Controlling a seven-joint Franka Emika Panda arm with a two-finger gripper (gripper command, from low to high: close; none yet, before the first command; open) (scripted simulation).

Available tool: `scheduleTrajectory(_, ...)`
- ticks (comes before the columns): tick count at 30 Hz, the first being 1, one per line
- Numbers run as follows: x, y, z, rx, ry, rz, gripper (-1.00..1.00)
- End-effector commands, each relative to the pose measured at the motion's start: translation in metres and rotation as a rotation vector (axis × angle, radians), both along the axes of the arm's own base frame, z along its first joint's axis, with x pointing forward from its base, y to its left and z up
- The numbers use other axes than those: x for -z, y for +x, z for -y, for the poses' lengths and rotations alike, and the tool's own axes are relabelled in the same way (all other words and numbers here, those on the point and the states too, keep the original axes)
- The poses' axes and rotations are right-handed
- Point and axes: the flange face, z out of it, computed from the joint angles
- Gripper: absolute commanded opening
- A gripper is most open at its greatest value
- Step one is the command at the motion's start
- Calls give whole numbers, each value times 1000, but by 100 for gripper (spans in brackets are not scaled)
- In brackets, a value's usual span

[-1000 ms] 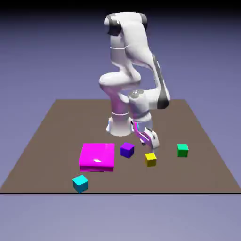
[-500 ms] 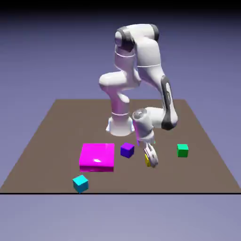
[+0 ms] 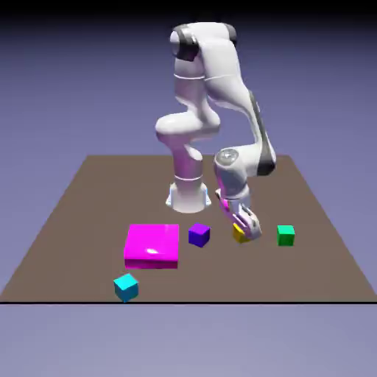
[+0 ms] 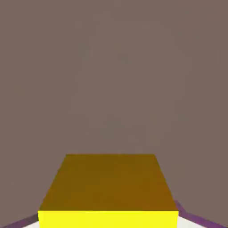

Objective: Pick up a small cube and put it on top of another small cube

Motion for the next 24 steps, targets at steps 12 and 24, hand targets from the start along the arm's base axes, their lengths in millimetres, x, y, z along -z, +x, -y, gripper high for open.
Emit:
scheduleTrajectory(12, -35, -45, -141, -1122, -8, 13, -100)
scheduleTrajectory(24, -2, -60, -158, -1297, -24, 16, 100)
